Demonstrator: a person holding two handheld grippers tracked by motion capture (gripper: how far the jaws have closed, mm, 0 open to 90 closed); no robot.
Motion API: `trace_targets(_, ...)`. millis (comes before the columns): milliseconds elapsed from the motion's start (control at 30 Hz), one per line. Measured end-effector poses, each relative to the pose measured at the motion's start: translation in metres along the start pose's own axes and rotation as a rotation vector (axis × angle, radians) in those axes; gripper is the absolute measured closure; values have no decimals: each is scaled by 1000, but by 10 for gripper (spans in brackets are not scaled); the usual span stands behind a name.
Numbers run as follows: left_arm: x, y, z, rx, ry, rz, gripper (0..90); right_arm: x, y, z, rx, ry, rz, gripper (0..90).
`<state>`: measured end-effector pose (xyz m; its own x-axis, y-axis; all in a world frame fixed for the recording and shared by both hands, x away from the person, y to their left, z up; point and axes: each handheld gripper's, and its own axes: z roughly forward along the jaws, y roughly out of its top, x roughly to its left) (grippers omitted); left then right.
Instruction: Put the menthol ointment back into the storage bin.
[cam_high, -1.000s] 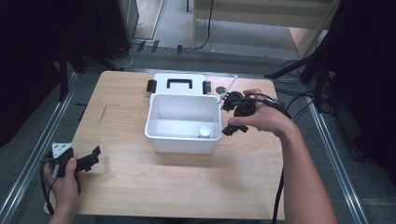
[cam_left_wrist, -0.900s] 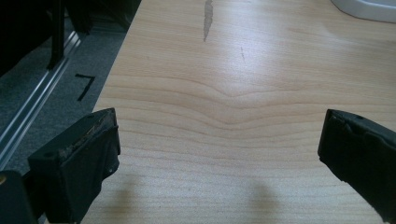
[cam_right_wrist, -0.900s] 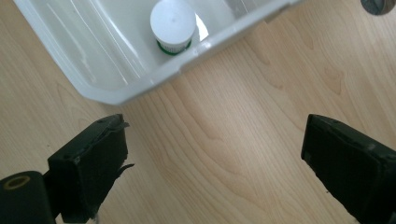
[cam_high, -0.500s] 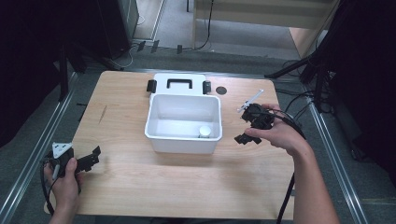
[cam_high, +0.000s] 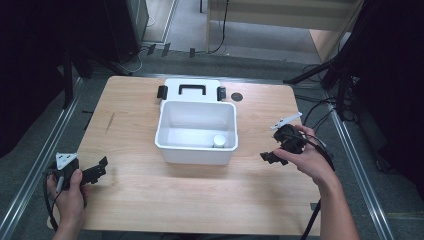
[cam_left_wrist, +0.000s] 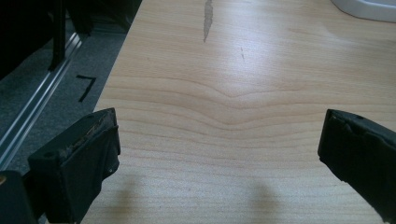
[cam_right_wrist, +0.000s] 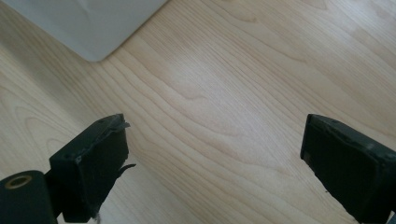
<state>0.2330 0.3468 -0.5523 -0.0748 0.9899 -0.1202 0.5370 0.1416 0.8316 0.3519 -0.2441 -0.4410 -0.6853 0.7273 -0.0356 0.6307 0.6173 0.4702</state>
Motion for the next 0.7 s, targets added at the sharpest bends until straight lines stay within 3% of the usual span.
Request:
trace_targets(267,0,0,0,-1,4,2,0,-9,-41,8,-87,-16,98,75)
trace_targets(400,-1,0,0,0,5,4,0,-12,-60,11,-152,12,133,56)
trace_targets(600,-1,0,-1,1,6,5,0,-12,-81,13,-211,-4,166,32)
trace_targets(700,-1,0,-1,-1,6,5,0,-11,-95,12,-265,-15,198,26)
